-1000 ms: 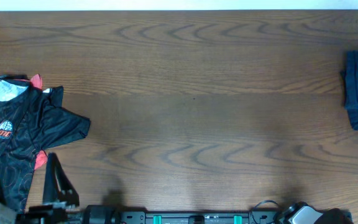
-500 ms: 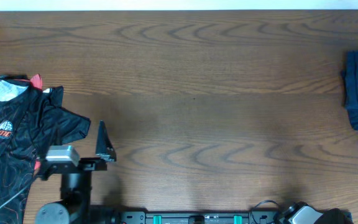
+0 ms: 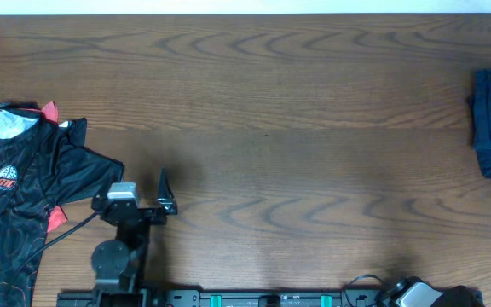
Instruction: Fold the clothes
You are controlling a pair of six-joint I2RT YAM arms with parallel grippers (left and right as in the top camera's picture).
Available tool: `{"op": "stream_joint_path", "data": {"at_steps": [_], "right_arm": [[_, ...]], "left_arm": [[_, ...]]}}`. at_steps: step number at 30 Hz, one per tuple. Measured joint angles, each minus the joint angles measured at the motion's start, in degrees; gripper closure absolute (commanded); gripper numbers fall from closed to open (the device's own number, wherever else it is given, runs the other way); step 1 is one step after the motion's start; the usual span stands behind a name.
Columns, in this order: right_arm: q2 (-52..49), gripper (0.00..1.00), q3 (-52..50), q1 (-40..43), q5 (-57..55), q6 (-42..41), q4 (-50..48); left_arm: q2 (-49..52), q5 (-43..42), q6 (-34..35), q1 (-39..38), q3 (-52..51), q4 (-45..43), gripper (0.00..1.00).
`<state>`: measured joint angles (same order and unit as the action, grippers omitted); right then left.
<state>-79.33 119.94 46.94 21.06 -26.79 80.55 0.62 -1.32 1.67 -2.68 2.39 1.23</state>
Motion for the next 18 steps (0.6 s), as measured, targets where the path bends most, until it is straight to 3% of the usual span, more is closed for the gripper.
{"op": "stream_joint_path", "data": {"at_steps": [18], "right_arm": [[0.0,0.01,0.0,0.0,0.1,0.0,0.2]], "left_arm": [[0.0,-0.2,0.0,0.0,-1.4,0.3,0.02]]}}
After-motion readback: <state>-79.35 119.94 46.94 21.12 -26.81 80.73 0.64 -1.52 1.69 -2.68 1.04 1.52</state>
